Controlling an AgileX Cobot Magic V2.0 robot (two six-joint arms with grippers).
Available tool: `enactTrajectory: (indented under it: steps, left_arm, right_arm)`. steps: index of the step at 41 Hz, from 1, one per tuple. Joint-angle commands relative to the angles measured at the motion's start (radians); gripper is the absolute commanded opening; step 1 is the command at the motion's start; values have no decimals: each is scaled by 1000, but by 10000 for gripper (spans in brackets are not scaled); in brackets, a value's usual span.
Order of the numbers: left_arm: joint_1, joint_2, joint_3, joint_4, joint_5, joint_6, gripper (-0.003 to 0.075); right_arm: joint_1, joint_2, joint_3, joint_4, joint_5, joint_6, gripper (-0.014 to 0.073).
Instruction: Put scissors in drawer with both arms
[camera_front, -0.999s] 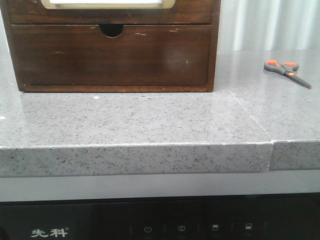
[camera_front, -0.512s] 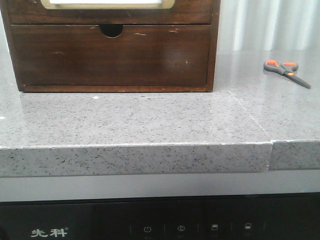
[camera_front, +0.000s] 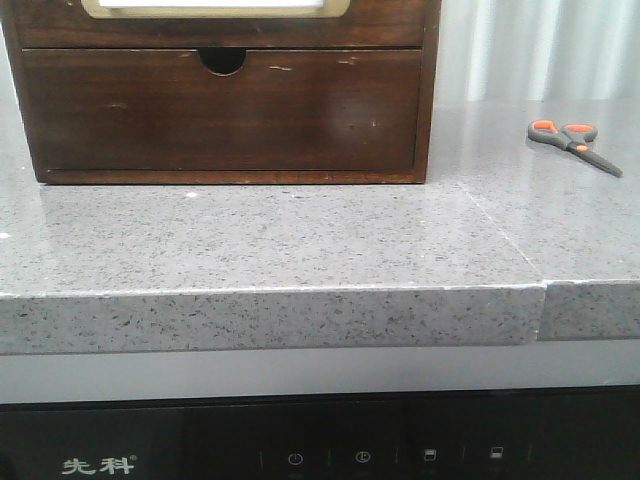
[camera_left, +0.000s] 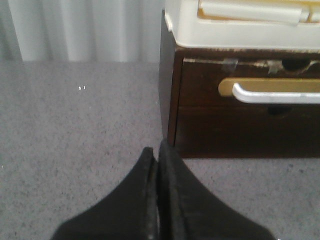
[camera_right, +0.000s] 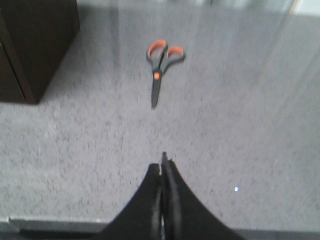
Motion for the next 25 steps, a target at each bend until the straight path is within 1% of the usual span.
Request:
enactTrajectory:
  steps: [1, 11, 14, 16, 17, 18, 19, 20, 22, 23, 24, 25]
  left_arm:
    - [-7, 45, 0, -5, -65, -11, -20]
    - [-7, 82, 55, -30, -67, -11, -20]
    - [-7, 82, 58, -30, -65, -11, -15]
    - [-7, 82, 58, -30, -65, -11, 11]
    - [-7, 82, 58, -30, -65, -11, 44]
    - [-7, 82, 58, -30, -67, -11, 88]
    - [-7, 82, 58, -30, -69, -11, 143]
    - [-7, 82, 58, -30, -71, -11, 188]
    - [-7, 82, 58, -30, -78, -11, 306]
    - [-7, 82, 58, -30, -83, -11, 358]
    - [-7, 82, 58, -30, -91, -11, 424]
    - [-7, 82, 58, -30, -97, -11, 468]
  right_arm:
    - [-5, 53, -18, -15, -52, -8, -67]
    - [-5, 133, 13, -20, -52, -8, -64]
    - [-5, 138, 13, -34, -57, -8, -15]
    - [-5, 138, 13, -41, -59, -8, 67]
    - [-5, 138, 13, -41, -59, -8, 149]
    - [-5, 138, 13, -41, -59, -8, 204]
    - [-5, 138, 13, -44, -59, -8, 281]
    - [-5, 138, 13, -48, -59, -8, 339]
    - [-5, 138, 13, -49, -59, -8, 461]
    - [-5, 138, 13, -49, -59, -8, 517]
    - [-5, 138, 13, -49, -59, -8, 540]
    - [-5, 138, 13, -49, -59, -8, 577]
